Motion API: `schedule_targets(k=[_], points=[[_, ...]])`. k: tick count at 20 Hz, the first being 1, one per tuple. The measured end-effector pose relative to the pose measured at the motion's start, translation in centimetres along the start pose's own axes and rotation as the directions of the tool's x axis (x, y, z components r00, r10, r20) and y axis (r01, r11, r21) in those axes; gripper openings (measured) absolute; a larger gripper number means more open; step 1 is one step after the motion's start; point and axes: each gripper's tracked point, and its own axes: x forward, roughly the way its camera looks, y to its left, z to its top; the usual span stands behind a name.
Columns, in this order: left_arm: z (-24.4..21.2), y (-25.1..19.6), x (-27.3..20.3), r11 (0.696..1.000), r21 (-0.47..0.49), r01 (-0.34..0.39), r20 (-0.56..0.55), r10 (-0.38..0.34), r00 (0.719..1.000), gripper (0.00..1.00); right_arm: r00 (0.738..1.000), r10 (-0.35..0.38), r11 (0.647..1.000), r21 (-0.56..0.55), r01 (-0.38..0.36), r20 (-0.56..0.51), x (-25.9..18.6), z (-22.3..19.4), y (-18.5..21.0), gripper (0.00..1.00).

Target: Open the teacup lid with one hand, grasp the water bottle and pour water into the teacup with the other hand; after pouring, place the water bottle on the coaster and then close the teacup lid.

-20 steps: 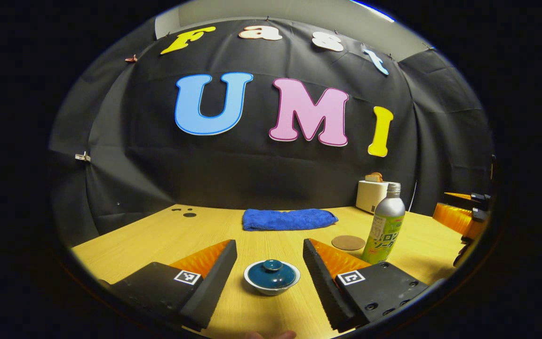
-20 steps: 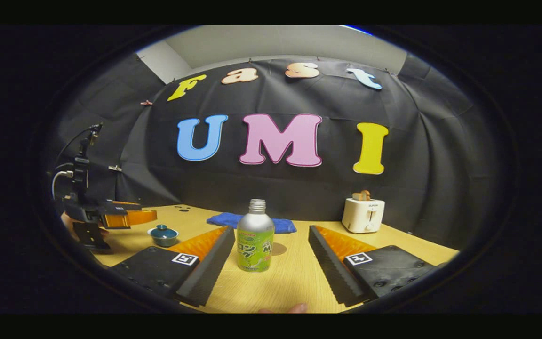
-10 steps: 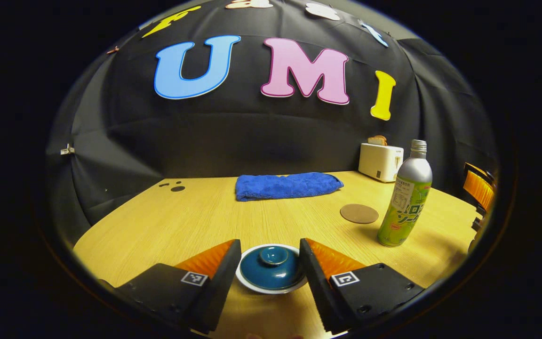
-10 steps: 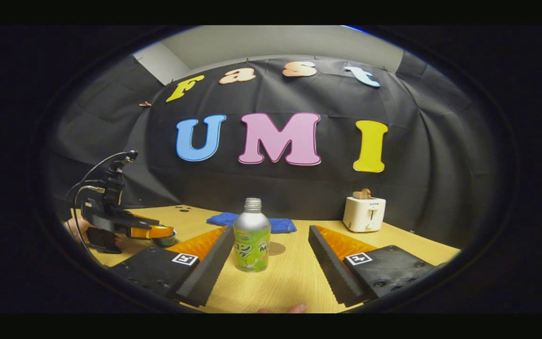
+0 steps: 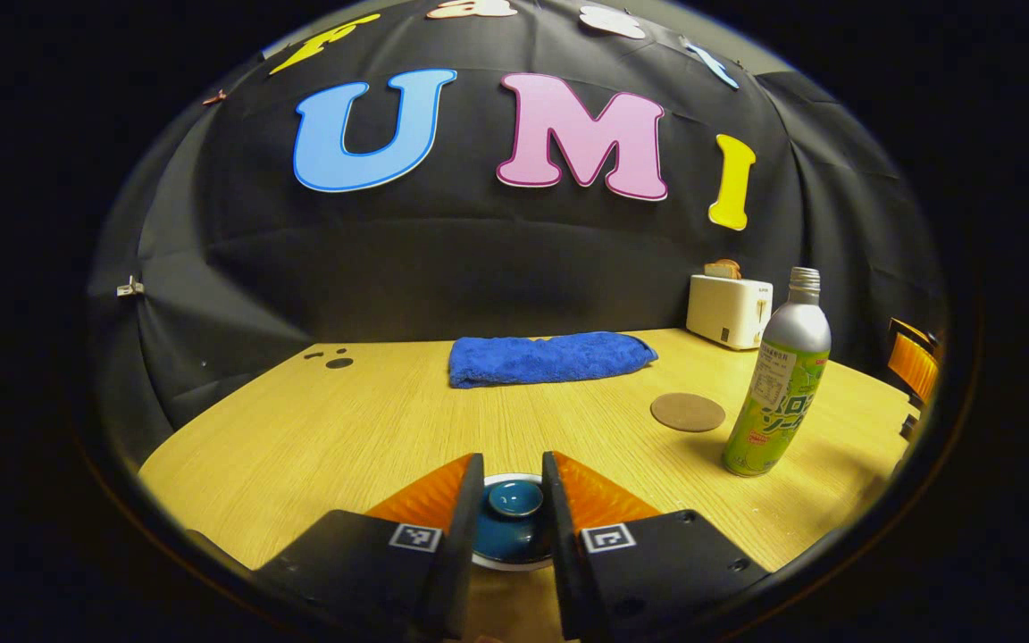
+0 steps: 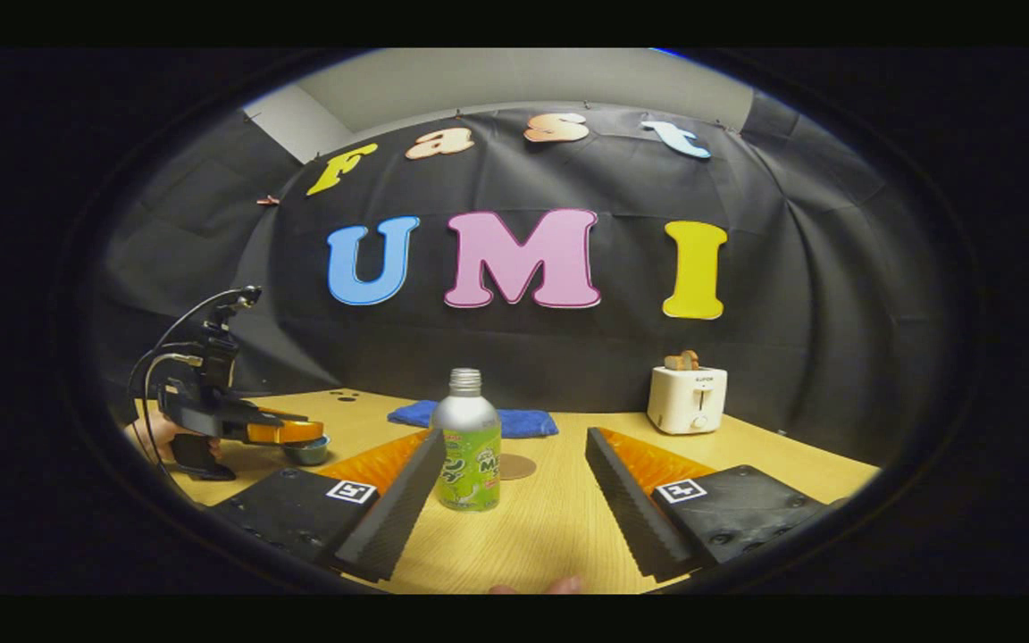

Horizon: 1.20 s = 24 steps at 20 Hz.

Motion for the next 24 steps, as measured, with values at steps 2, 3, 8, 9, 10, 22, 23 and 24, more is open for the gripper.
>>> schedule_targets(k=[2,3,8,9,10,22,23,24], points=[[0.1,-0.1,-0.1,1.000,0.014,-0.003,0.006,0.003,1.000,0.36,1.000,0.001,1.000,0.004,-0.001,0.004,0.0,0.1,0.0,0.98],[0.0,0.0,-0.2,1.000,0.015,-0.009,0.010,0.009,1.000,0.34,1.000,0.002,1.000,0.004,-0.002,0.005,0.0,0.2,0.1,0.98],[1.0,0.0,-0.6,0.999,-0.043,-0.004,0.057,0.006,0.998,0.30,1.000,0.006,1.000,0.013,-0.006,-0.004,0.2,-0.2,0.3,0.97],[1.4,0.0,-1.2,0.998,-0.059,0.002,0.079,0.003,0.997,0.30,1.000,0.010,1.000,0.016,-0.010,-0.009,0.3,-0.4,0.4,0.97],[2.1,0.2,-1.8,0.997,-0.075,0.001,0.103,0.007,0.995,0.30,1.000,0.014,1.000,0.019,-0.014,-0.015,0.5,-0.6,0.6,0.98],[5.6,8.0,-10.6,0.962,-0.260,-0.085,0.285,0.161,0.945,0.30,0.989,0.026,1.000,0.018,-0.023,-0.147,7.1,-4.8,4.8,0.98],[5.6,8.2,-10.6,0.960,-0.267,-0.081,0.285,0.159,0.945,0.30,0.987,0.024,1.000,0.024,-0.020,-0.161,7.7,-5.1,5.2,0.98],[5.5,8.3,-10.6,0.959,-0.274,-0.076,0.283,0.156,0.946,0.30,0.985,0.024,0.999,0.034,-0.019,-0.172,8.3,-5.5,5.6,0.98]])
